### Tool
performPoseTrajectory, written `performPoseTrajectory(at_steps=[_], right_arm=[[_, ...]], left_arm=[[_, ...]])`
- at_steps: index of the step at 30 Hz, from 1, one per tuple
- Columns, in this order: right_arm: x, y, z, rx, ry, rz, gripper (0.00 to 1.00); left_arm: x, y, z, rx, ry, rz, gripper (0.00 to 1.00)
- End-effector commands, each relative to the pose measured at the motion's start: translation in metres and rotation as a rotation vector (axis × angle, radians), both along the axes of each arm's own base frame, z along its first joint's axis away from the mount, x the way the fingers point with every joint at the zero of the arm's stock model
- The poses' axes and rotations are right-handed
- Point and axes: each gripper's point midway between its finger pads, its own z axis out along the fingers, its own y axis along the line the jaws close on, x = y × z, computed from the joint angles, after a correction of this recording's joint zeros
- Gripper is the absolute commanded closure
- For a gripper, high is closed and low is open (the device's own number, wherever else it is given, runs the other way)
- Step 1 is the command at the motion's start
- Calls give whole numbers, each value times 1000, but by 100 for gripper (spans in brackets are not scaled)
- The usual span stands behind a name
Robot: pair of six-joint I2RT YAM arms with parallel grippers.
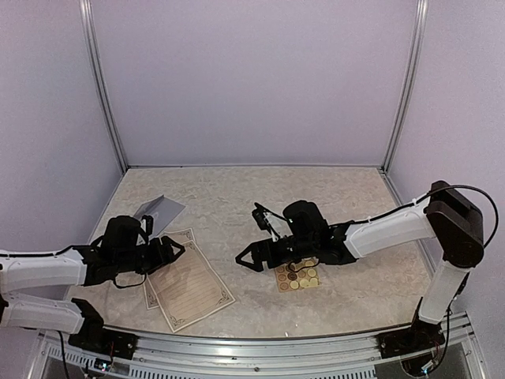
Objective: Place the letter into the envelope and seal it
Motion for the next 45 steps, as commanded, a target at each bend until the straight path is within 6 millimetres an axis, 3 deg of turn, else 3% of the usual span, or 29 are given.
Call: performPoseTrajectory(at_steps=[1,4,11,18,27,37,42,45], right_arm=[[-1,20,6,42,18,34,12],[1,23,2,36,28,28,12],[2,19,-8,19,52,-5,12],[5,15,-10,2,52,-36,12],[12,6,-4,-25,26,-78,12],[10,-6,-1,-39,66,-106,12],[0,-21,1,-37,139,-143,12],[-14,-28,-1,-10,210,-141,12]], left_arm=[[0,-23,14,-98,-45,-57,32],[-6,-35,9,-136,-29,-94,45],[-13,-40,-22,-80,55,-111,52],[-19,-34,-50,-2,117,-102,52],[-22,-38,-66,28,135,-121,53],[-13,-126,-12,-82,-38,-270,53],[-3,-133,32,-98,-147,-258,50],[1,-121,39,-36,-169,-234,49]])
